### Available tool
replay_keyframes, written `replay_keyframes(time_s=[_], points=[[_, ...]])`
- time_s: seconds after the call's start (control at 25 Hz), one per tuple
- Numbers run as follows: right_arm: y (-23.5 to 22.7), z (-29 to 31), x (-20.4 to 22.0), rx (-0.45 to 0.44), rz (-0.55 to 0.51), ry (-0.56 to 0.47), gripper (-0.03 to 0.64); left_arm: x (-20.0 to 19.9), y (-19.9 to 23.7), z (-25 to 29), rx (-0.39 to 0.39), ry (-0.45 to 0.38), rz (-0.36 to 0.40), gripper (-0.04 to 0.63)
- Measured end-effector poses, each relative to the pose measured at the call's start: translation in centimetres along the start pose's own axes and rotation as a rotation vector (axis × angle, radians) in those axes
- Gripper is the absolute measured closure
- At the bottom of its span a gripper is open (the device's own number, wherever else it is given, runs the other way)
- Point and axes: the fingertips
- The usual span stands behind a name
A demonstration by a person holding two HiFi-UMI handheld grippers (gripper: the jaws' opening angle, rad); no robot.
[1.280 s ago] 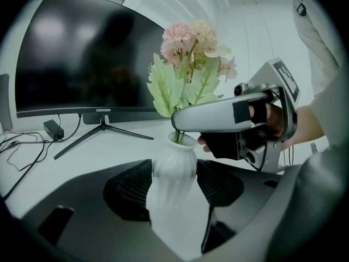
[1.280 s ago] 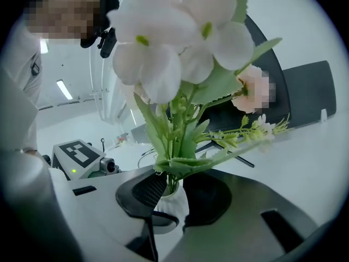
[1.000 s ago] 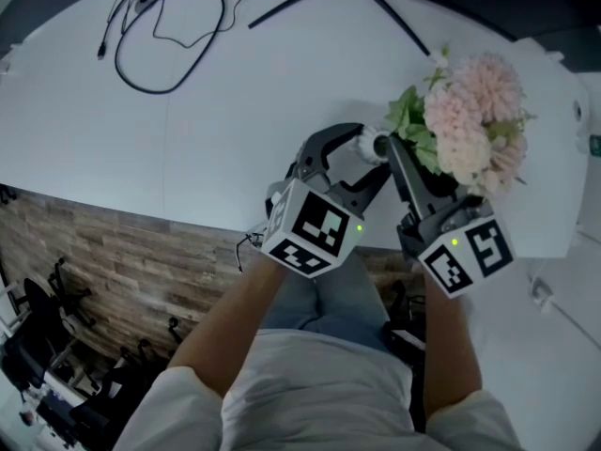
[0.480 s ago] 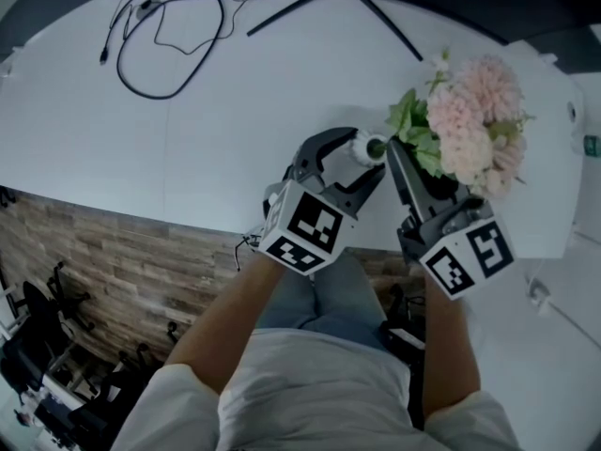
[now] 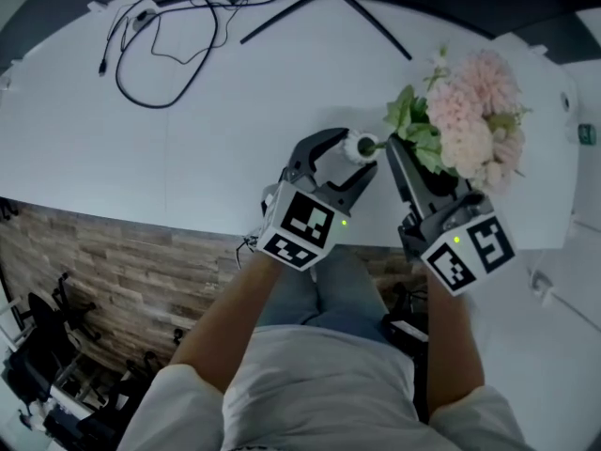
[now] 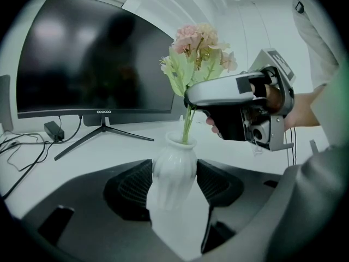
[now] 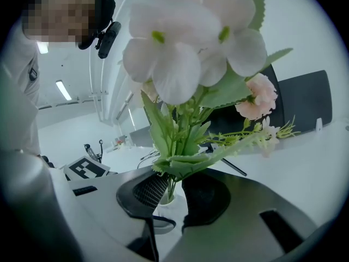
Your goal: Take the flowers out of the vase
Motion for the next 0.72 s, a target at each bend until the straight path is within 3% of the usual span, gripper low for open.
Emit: replay_keyframes(time_s=[0.72], points=[[-0.3, -2.0, -2.7, 0.022, -0.025, -0.032, 0.518, -0.1, -0.2, 0.1, -0.004, -0.015, 0.004, 0.337]])
Point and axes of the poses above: the fingertips, and each gripper's own axes: z forward along the fingers, y to its left, x out of its underside, and after that the axes turned 7 degrees about -z, right-handed
